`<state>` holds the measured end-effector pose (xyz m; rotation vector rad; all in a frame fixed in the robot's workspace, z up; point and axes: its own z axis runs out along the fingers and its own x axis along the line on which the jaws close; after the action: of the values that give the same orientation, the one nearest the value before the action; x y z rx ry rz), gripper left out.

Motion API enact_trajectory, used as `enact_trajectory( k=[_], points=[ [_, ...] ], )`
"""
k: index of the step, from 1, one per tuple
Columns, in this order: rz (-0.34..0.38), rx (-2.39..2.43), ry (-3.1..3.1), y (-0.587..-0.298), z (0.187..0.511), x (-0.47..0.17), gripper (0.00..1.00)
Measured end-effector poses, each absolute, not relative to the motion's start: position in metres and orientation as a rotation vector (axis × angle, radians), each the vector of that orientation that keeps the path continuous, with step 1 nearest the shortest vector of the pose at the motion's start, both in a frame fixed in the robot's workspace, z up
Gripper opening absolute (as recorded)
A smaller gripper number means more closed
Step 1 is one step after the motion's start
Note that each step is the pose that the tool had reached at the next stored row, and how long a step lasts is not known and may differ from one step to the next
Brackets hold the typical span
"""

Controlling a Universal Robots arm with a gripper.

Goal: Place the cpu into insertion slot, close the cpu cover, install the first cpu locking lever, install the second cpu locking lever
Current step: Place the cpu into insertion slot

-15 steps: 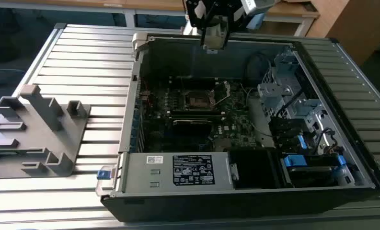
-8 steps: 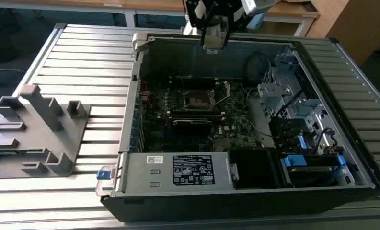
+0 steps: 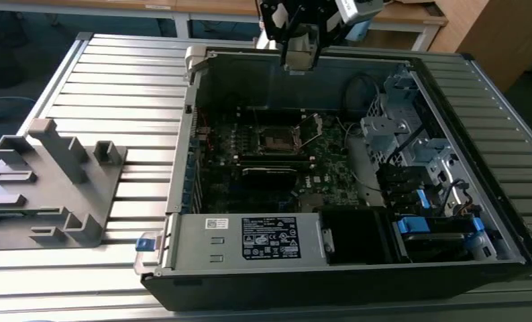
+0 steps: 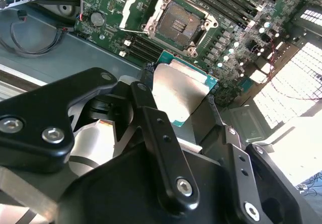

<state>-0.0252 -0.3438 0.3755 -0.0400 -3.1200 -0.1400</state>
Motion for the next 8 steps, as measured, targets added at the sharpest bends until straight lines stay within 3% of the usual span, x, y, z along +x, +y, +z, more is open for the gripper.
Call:
enact_trajectory(
  k=[8],
  points=[
    [-0.140,-0.040,-3.120,-0.3438,0.3729,-0.0252,0.54]
  ],
)
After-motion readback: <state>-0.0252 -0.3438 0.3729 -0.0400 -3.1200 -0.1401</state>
